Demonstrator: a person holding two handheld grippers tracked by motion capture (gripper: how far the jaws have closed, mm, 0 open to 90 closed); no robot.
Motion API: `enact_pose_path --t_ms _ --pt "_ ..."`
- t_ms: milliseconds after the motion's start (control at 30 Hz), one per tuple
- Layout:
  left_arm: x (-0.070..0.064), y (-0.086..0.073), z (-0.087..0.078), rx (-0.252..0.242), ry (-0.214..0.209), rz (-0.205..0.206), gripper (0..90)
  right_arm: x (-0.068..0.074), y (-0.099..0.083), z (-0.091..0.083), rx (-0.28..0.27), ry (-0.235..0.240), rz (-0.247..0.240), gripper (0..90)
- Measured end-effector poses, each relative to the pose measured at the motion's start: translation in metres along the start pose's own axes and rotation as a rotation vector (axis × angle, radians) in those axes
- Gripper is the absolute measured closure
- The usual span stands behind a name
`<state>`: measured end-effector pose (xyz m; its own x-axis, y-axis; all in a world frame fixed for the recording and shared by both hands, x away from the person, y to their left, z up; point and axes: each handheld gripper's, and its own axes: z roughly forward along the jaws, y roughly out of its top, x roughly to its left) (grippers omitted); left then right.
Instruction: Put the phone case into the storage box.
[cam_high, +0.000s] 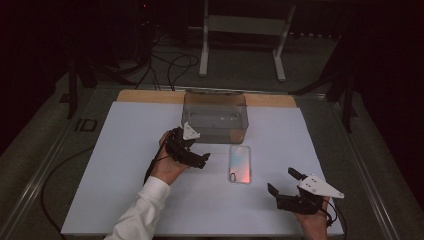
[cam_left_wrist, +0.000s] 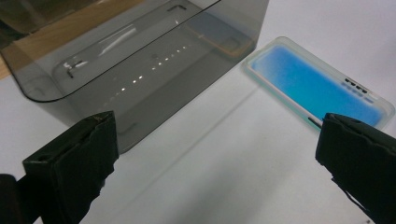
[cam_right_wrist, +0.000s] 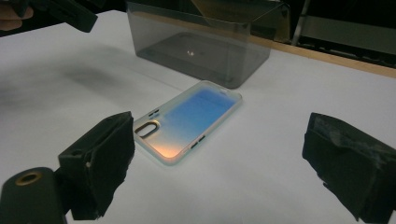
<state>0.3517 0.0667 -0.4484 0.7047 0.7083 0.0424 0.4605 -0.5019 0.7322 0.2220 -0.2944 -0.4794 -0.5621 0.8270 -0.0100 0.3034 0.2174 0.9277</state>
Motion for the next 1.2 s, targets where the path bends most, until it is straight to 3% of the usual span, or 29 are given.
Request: enact_pose_path --t_ms 1200 --pt "-0.026 0.029 0.041 0.077 -0.037 -0.006 0.3 0.001 -0.002 0.002 0.010 0.007 0.006 9.3"
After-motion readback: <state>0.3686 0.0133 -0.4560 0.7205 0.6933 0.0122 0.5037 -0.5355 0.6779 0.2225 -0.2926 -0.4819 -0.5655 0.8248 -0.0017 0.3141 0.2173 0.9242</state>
